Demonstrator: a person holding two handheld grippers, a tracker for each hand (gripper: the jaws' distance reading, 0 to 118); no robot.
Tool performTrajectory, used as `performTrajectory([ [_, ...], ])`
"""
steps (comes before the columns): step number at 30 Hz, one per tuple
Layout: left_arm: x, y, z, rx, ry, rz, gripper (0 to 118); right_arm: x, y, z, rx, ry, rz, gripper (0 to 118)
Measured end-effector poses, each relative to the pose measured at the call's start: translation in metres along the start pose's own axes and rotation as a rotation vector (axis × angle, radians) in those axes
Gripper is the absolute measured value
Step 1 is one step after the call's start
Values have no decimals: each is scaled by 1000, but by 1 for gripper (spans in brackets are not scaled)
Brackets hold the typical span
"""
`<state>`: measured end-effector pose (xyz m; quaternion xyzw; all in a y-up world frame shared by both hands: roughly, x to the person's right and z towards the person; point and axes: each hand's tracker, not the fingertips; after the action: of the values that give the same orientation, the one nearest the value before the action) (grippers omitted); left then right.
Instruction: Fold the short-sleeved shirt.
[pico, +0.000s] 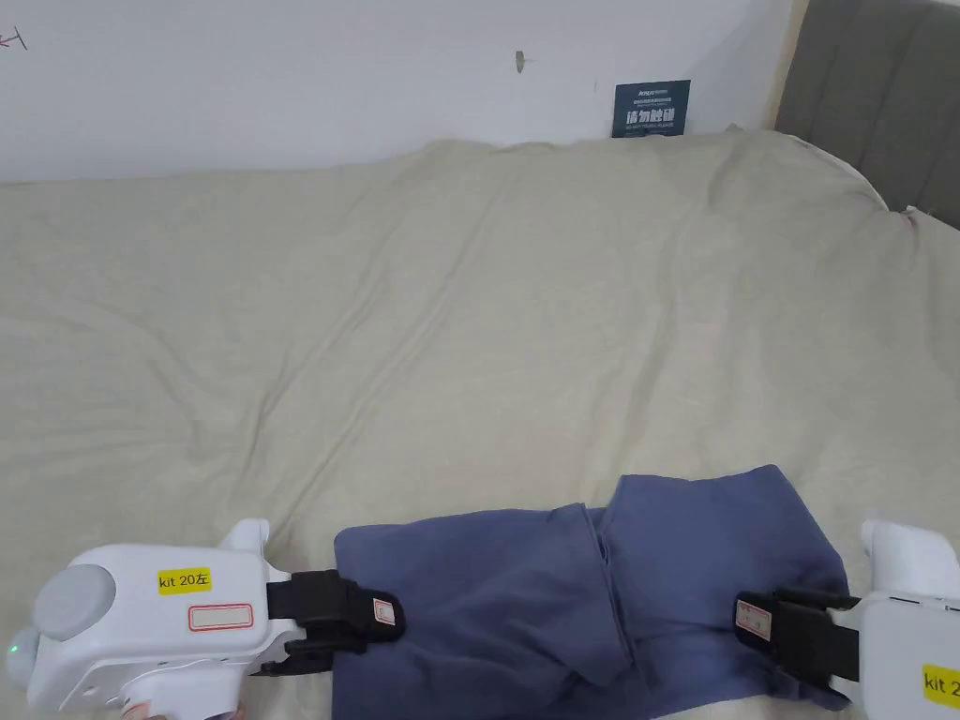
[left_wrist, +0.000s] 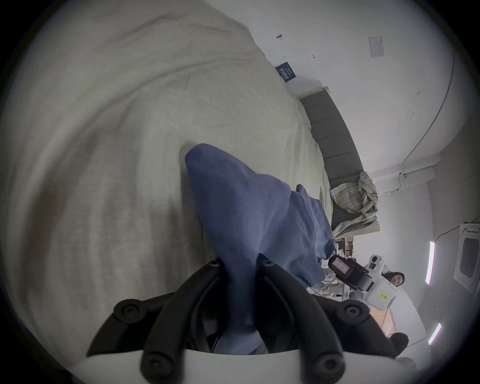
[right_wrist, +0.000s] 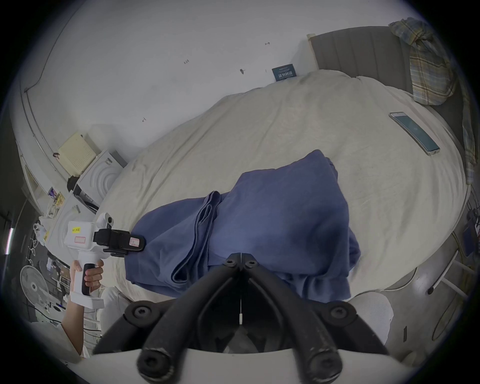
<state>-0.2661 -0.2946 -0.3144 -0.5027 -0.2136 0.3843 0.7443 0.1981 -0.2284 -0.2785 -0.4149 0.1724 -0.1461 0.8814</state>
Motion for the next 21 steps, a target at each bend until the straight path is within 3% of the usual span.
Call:
performTrajectory([
  [10, -32, -2, 74, 55, 133, -46, 16, -15, 7, -14, -13, 27, 28, 0],
  [17, -49, -14, 145, 143, 278, -16, 16, -23, 7, -20, -31, 47, 49, 0],
  [21, -44, -25, 159, 162, 276, 15, 16, -28, 5, -27, -48, 62, 44, 0],
])
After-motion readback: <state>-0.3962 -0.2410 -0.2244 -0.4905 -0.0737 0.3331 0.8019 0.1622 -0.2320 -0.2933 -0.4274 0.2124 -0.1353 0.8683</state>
